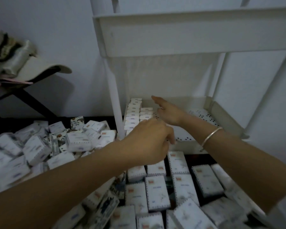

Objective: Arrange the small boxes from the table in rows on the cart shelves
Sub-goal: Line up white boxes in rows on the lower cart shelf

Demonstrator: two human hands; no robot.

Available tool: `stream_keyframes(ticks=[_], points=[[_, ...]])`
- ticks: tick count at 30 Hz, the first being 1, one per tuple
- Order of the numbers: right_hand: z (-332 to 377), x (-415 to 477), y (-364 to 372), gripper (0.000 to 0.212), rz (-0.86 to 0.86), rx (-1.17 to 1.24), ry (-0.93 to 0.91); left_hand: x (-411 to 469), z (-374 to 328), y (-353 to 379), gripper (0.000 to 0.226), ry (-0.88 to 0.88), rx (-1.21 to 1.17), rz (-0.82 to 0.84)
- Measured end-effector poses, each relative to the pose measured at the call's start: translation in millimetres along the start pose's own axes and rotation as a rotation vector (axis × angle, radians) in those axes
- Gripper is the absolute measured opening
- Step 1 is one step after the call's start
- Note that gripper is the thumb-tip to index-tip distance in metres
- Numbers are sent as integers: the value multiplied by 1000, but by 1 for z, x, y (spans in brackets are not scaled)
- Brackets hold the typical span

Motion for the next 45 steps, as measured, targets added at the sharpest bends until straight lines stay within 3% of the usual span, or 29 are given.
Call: stream_keyframes(ticks=[2,6,10,19,21,26,28,37,45], points=[[10,-20,-11,50,-2,-58,-24,-22,-25,9,24,106,-57,112],[23,-75,-21,41,19,-158,-55,-74,-67,42,45,304,-93,419],[42,-137,-21,37,87,-257,-93,-91,-77,64,57,402,-19,404],[86,-238,-18,16,231,-368,-123,-86,-73,69,53,316,62,309],[95,-252,-14,22,285,-374,-124,-83,-68,70,55,266,68,304],[89,-275,10,64,449,-467,-62,-81,-61,72,54,209,64,312],[88,-278,18,72,460,-500,-66,-80,-58,72,54,191,67,316],[79,-261,-5,58,168,-84,-55,-67,-42,45,52,142,-10,144],[57,-240,-25,65,-83,165,-18,-50,-12,28,54,53,-91,-2]])
Point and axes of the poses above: each hand's wrist, its own x-axis towards the middle knuckle, its own y-axis out of the palm, z = x × y, the point moved 10 cm from there along x, towards the middle knuckle, and after that the axes turned 14 degrees about -y, right-handed, at the moved point
